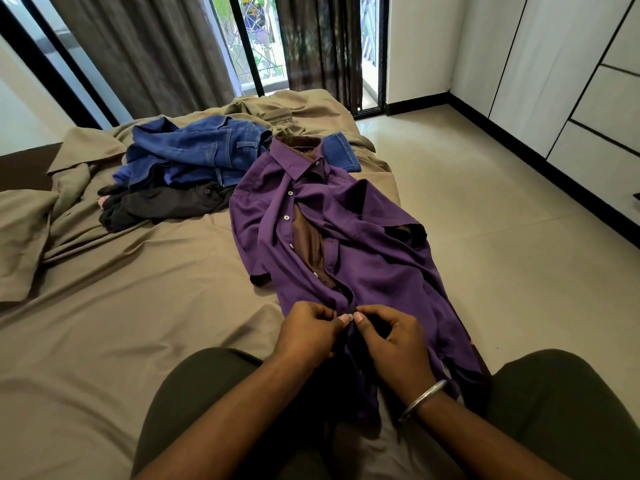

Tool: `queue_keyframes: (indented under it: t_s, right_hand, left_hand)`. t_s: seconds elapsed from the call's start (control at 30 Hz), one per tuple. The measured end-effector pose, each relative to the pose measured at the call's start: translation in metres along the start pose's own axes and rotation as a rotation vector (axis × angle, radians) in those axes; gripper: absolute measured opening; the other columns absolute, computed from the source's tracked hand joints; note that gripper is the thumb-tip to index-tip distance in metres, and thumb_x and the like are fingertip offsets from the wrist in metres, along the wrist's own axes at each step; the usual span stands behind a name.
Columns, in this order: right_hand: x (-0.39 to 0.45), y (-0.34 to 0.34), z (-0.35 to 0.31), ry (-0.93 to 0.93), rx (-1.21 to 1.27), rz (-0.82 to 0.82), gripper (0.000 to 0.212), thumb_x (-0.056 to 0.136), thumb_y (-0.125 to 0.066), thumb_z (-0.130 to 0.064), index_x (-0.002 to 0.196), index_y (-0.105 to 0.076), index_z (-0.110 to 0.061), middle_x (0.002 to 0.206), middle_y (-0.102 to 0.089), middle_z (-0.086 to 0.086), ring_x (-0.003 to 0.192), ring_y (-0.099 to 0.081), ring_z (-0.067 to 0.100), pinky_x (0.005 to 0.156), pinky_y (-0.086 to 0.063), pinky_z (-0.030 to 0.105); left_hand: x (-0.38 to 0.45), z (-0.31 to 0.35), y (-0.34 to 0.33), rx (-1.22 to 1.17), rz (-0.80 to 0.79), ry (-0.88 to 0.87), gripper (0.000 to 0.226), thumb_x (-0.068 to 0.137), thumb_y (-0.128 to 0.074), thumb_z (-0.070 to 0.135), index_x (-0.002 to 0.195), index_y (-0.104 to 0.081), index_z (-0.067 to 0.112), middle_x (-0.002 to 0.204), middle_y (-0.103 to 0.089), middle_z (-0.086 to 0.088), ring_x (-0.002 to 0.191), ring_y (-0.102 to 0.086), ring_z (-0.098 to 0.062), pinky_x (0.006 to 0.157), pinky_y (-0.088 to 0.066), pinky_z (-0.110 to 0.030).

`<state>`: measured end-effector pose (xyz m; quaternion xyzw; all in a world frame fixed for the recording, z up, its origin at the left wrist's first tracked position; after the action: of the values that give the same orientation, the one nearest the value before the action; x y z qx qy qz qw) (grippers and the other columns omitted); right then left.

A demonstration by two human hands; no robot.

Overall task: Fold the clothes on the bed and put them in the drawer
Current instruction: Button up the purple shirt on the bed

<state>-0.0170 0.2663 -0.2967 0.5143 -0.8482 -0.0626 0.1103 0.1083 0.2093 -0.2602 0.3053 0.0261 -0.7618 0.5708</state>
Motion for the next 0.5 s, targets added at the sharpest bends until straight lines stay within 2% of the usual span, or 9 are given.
queue_keyframes:
  t_s: [0.3,0.4,0.5]
  right_hand:
    - [-0.0011,-0.0005,0.0017,-0.087,0.144,-0.017,0.01,0.082,-0.079,-0.016,0.09,-0.078,-0.02,0.082,-0.076,-0.008,0.081,-0.072,0.005,0.074,-0.057,0.02]
    - [0.0012,-0.0021,0.0039,-0.144,0.15,-0.026,0.009,0.086,-0.074,-0.013,0.086,-0.073,-0.022,0.079,-0.074,-0.003,0.077,-0.071,0.009,0.069,-0.055,0.02]
    - [0.0014,-0.0058,0.0051,-0.203,0.124,-0.072,0.011,0.093,-0.066,-0.016,0.086,-0.064,-0.025,0.082,-0.07,-0.003,0.077,-0.067,0.013,0.069,-0.056,0.028]
  left_hand:
    - [0.0006,0.0001,-0.0013,-0.018,-0.002,0.017,0.031,0.095,-0.066,0.019,0.066,-0.06,0.012,0.048,-0.049,0.0,0.047,-0.047,-0.012,0.048,-0.04,-0.023]
    - [-0.0006,0.0018,-0.0022,-0.026,-0.012,0.028,0.031,0.095,-0.065,0.02,0.067,-0.058,0.011,0.052,-0.049,-0.003,0.049,-0.047,-0.015,0.051,-0.04,-0.025]
    - [-0.0015,0.003,-0.0021,-0.02,-0.007,0.023,0.031,0.095,-0.066,0.021,0.067,-0.057,0.012,0.056,-0.049,-0.005,0.051,-0.047,-0.016,0.05,-0.041,-0.025]
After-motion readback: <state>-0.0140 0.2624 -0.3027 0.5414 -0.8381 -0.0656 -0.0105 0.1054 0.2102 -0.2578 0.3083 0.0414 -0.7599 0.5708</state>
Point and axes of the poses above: each hand's wrist, its own x-axis towards the middle knuckle, its own y-axis out of the back of the hand, z = x × y, the point moved 2 cm from there along x, towards the middle knuckle
